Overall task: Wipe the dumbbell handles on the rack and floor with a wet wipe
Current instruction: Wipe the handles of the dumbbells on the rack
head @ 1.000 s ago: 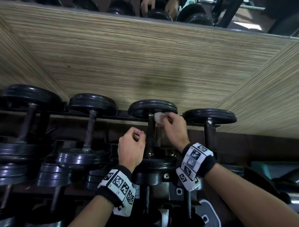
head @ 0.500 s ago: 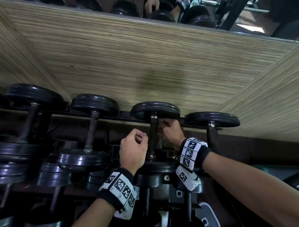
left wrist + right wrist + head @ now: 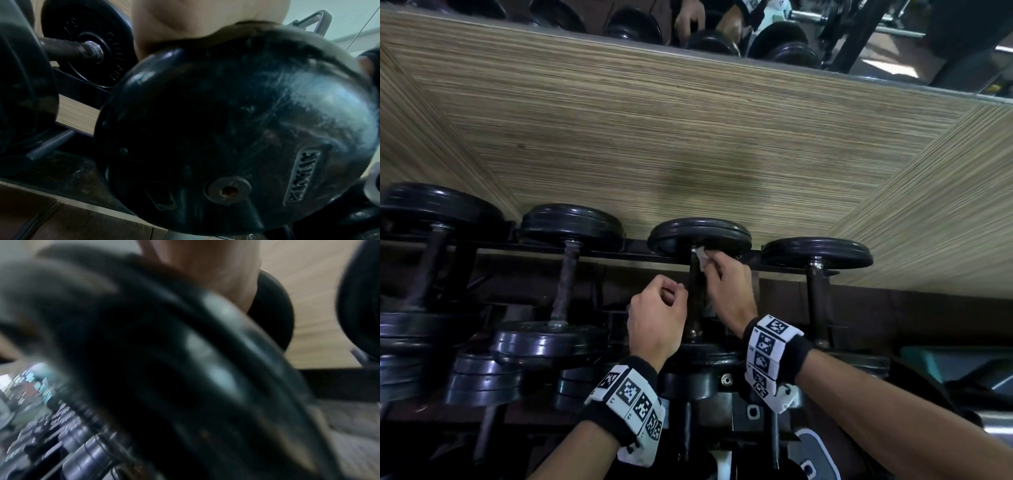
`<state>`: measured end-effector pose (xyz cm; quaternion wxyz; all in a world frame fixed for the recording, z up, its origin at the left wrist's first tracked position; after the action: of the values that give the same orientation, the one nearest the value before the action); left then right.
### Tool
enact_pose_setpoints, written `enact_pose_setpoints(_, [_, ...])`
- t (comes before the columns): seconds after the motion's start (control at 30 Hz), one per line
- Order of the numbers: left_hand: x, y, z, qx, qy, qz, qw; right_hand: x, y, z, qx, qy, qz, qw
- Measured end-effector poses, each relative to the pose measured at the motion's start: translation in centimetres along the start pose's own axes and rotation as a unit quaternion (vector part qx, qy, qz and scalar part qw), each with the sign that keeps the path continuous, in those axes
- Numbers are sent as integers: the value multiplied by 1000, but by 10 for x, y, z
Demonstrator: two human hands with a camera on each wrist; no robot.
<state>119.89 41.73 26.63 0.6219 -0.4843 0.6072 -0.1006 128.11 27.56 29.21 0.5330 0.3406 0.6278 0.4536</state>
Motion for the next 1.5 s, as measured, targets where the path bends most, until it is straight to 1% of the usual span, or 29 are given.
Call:
enact_pose_setpoints(0.1, [-2, 2, 1, -10, -8, -1, 1000, 35, 14, -13, -4, 90, -44, 995])
enact_pose_setpoints(0.13, [-5, 2, -1, -18, -12, -12, 1000, 41, 17, -15, 0, 96, -38, 995])
enact_pose_setpoints(0.2, [-7, 6, -1, -32, -22, -40, 998, 40, 20, -17, 6, 87, 12, 996])
enact_pose_setpoints(0.23, [-7, 9, -2, -41, -11, -66, 997, 36, 18, -18, 10, 83, 36, 996])
enact_pose_setpoints(0.27, [-4, 11, 0, -52, 20, -110, 992, 31, 14, -19, 14, 79, 54, 995])
enact_pose_setpoints(0.3, [2, 12, 2, -64, 68, -165, 982, 25, 9, -21, 19, 73, 71, 995])
enact_pose_setpoints(0.37, [12, 2, 2, -64, 196, -252, 946, 16, -1, -28, 29, 61, 104, 992])
enact_pose_setpoints(0.4, [13, -6, 2, -44, 245, -255, 934, 13, -4, -32, 33, 56, 121, 991])
enact_pose_setpoints(0.43, [14, -11, 3, -19, 276, -242, 930, 11, -6, -35, 37, 51, 141, 988])
enact_pose_setpoints(0.5, [14, -17, 8, 10, 296, -203, 933, 6, -10, -43, 44, 30, 172, 984])
enact_pose_setpoints(0.57, [17, -16, 20, -1, 281, -191, 941, -4, -16, -51, 44, -33, 151, 987])
enact_pose_setpoints(0.63, [19, -2, 39, -53, 232, -190, 953, -15, -23, -59, 58, -104, 97, 988])
enact_pose_setpoints(0.67, [21, 7, 49, -69, 204, -172, 961, -18, -25, -61, 69, -125, 84, 986])
enact_pose_setpoints(0.7, [26, 16, 58, -70, 188, -140, 970, -19, -26, -62, 78, -132, 82, 985])
enact_pose_setpoints(0.73, [32, 21, 64, -59, 188, -93, 976, -18, -26, -62, 85, -131, 84, 984])
enact_pose_setpoints(0.77, [40, 24, 67, -41, 203, -47, 977, -18, -25, -62, 87, -126, 86, 985])
enact_pose_setpoints(0.8, [49, 22, 68, -23, 223, -19, 974, -18, -23, -61, 83, -120, 84, 986])
enact_pose_setpoints(0.83, [57, 19, 68, -13, 242, -14, 970, -17, -21, -61, 77, -116, 79, 987])
enact_pose_setpoints(0.93, [67, 2, 70, -6, 280, -84, 956, -19, -17, -63, 71, -117, 65, 989])
enact_pose_setpoints(1.07, [64, -11, 78, 9, 282, -131, 950, -22, -14, -64, 63, -126, 68, 988])
enact_pose_setpoints(1.17, [62, -16, 79, 18, 277, -146, 950, -21, -12, -63, 63, -117, 80, 988])
enact_pose_setpoints(1.2, [60, -18, 79, 33, 265, -139, 954, -21, -11, -63, 64, -114, 83, 988])
enact_pose_setpoints(1.23, [56, -19, 78, 59, 238, -108, 963, -21, -10, -63, 64, -112, 84, 988])
enact_pose_setpoints(1.27, [50, -21, 77, 93, 201, -59, 973, -21, -9, -63, 64, -112, 84, 988])
enact_pose_setpoints(1.33, [36, -26, 70, 162, 132, 28, 977, -21, -9, -63, 63, -114, 81, 988])
enact_pose_setpoints(1.43, [15, -35, 59, 206, 62, 44, 975, -21, -9, -64, 66, -114, 83, 988])
enact_pose_setpoints(1.5, [8, -45, 51, 236, 47, 36, 970, -20, -10, -64, 68, -112, 82, 988])
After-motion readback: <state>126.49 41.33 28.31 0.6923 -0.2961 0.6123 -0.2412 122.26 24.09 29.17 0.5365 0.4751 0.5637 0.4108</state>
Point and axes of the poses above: each hand's wrist, its own z-axis towards the middle knuckle, its own x-axis out of the palm, y = z × x, the point moved 9 cm from there along z, towards the middle knuckle, and after that the axes turned 13 degrees about z, right-handed, at the moved point
